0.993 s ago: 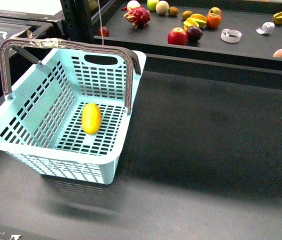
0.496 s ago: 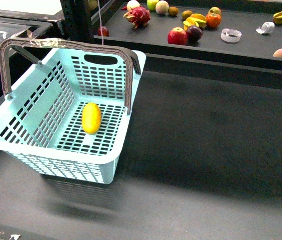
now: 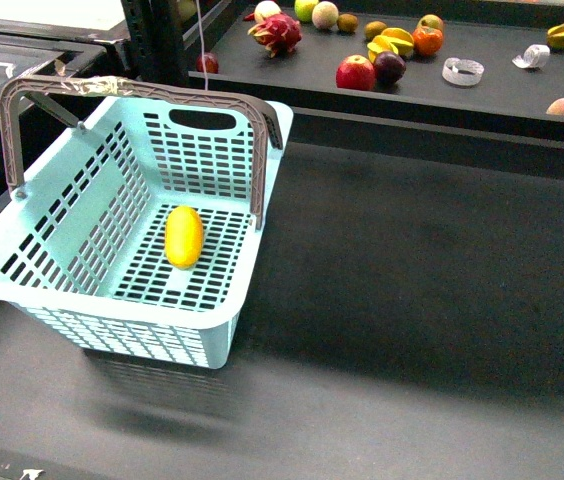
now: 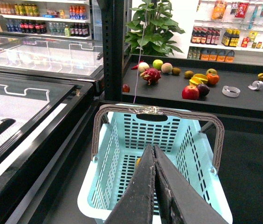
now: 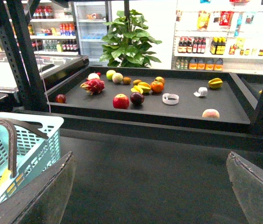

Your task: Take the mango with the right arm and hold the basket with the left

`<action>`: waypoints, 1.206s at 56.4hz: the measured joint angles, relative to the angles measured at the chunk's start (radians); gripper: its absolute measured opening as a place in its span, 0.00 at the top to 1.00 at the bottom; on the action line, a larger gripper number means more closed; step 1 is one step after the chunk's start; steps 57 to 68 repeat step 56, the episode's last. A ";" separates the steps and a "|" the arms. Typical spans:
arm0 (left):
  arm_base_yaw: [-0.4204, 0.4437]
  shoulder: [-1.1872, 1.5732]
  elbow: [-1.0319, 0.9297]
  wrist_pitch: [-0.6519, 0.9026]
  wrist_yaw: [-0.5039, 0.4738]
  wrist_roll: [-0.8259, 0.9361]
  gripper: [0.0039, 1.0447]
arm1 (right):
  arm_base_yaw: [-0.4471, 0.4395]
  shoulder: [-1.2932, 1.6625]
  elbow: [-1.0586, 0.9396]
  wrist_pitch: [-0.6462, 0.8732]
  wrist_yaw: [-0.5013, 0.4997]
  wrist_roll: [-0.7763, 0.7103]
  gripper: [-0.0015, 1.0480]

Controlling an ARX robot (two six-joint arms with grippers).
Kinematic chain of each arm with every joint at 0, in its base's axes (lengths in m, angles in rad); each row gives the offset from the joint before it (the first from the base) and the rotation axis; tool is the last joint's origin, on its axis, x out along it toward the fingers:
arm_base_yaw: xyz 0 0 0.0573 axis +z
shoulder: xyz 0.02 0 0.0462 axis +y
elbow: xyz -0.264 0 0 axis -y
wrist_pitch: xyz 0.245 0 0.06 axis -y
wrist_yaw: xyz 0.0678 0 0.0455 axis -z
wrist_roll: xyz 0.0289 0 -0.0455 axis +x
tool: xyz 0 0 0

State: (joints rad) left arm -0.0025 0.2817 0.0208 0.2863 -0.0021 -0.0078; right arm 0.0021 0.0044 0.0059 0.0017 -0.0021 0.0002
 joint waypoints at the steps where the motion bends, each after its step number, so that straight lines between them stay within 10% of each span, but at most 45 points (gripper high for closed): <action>1: 0.000 -0.007 0.000 -0.007 0.000 0.000 0.98 | 0.000 0.000 0.000 0.000 0.000 0.000 0.08; 26: 0.000 -0.251 0.000 -0.274 0.002 0.000 0.98 | 0.000 0.000 0.000 0.000 0.000 0.000 0.08; 68: 0.000 -0.277 0.000 -0.284 0.002 0.000 0.98 | 0.000 0.000 0.000 0.000 0.000 0.000 0.08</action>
